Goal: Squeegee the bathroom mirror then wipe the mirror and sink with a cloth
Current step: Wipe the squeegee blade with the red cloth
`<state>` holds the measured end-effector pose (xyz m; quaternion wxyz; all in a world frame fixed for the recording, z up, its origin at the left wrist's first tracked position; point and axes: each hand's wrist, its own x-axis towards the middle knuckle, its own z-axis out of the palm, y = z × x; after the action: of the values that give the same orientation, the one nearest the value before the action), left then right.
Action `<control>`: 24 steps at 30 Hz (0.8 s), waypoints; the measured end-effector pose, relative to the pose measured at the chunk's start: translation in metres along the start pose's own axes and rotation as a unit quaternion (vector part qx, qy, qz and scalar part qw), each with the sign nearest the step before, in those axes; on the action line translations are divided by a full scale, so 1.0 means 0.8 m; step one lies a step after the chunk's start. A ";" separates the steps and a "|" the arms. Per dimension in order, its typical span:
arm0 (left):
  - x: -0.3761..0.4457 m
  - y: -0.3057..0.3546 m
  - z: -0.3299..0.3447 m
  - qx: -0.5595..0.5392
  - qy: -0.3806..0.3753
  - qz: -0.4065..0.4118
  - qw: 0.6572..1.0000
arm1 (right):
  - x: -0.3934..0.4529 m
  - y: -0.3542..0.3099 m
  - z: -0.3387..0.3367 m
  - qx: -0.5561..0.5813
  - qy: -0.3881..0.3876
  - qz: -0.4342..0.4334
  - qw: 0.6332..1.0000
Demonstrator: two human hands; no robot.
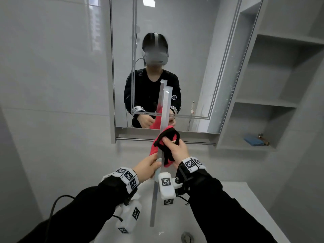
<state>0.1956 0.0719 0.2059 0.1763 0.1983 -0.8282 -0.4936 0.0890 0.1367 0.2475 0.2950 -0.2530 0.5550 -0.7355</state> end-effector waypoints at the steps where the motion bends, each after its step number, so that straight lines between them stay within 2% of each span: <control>1: 0.000 0.000 0.001 0.004 -0.001 -0.003 1.000 | -0.001 0.001 -0.002 -0.028 -0.006 -0.008 1.000; 4: 0.000 0.000 0.003 0.007 -0.002 -0.006 1.000 | -0.003 0.007 -0.008 -0.072 -0.020 0.005 0.997; 7: 0.003 0.002 0.005 0.023 -0.011 -0.004 1.000 | -0.010 0.009 -0.008 -0.030 -0.050 0.050 0.997; 12: 0.004 0.001 0.010 0.030 -0.009 0.001 1.000 | -0.008 0.004 -0.005 -0.099 -0.009 -0.084 0.992; 15: 0.004 0.003 0.012 0.017 0.003 0.003 1.000 | -0.003 0.004 -0.006 -0.144 0.007 -0.123 0.982; 20: 0.006 0.007 0.005 0.042 0.013 0.023 0.999 | 0.005 0.001 -0.008 -0.107 0.033 -0.129 0.985; 24: 0.008 0.013 0.000 0.043 0.011 0.033 0.998 | 0.011 -0.004 -0.008 -0.021 0.035 -0.084 0.996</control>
<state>0.1887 0.0729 0.2156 0.1928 0.1837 -0.8526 -0.4495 0.0780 0.1350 0.2492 0.2069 -0.2790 0.5569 -0.7545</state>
